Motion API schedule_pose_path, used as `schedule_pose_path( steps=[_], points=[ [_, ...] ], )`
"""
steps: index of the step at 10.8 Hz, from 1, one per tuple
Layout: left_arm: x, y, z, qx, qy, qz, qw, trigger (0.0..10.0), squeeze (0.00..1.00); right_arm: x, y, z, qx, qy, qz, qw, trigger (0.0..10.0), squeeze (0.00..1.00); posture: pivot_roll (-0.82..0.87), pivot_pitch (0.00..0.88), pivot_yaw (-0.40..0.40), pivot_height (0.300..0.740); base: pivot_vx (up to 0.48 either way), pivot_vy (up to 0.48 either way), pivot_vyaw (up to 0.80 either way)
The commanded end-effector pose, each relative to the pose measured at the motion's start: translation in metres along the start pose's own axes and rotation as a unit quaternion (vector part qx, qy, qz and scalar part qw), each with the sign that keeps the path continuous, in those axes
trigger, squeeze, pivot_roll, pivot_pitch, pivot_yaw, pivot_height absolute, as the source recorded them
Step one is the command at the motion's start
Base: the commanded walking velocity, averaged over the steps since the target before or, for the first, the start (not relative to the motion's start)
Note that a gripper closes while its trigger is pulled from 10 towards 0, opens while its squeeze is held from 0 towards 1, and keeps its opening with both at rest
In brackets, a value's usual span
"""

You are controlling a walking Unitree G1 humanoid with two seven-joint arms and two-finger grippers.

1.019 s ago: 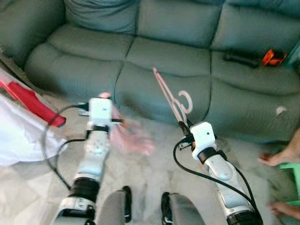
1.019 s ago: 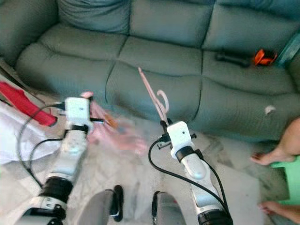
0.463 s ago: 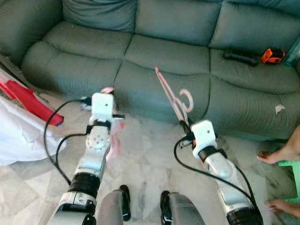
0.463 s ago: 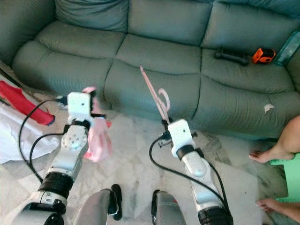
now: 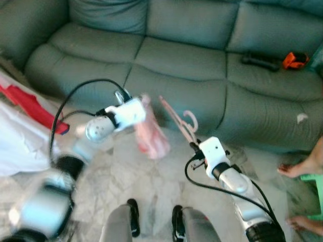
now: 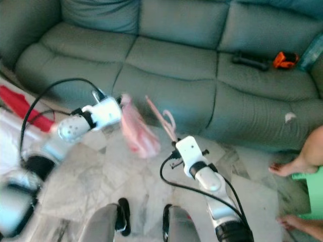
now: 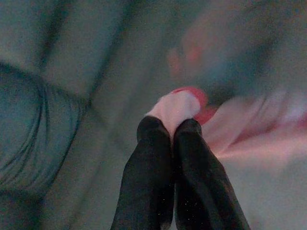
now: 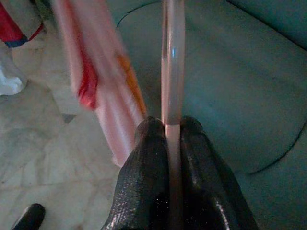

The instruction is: Hang hanger

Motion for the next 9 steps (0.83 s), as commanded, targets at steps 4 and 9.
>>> schedule_pose_path(
  steps=[4,9],
  points=[
    [-0.007,-0.084,-0.007,0.171,-0.043,0.050,0.983,10.0,0.00,-0.004,-0.003,-0.007,-0.004,-0.004,-0.001,1.000,10.0,0.00,-0.09,0.226,-0.007,0.740,0.000,0.000,0.00],
    [0.006,-0.079,0.001,0.130,-0.003,0.054,0.990,10.0,0.00,0.002,-0.006,-0.004,0.025,0.005,0.009,1.000,10.0,0.00,-0.08,0.234,-0.010,0.740,0.000,0.000,0.00]
  ],
)
Point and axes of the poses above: a point about 5 cm out from each wrist's last joint towards the gripper, its own z axis pointing out of the wrist towards the gripper, its own x axis along the axis of the wrist's last joint, y = z × x, the point moved 2 cm from there along z, pointing out of the wrist towards the gripper, and after that the axes turned 3 degrees about z, right-handed, at the moved point
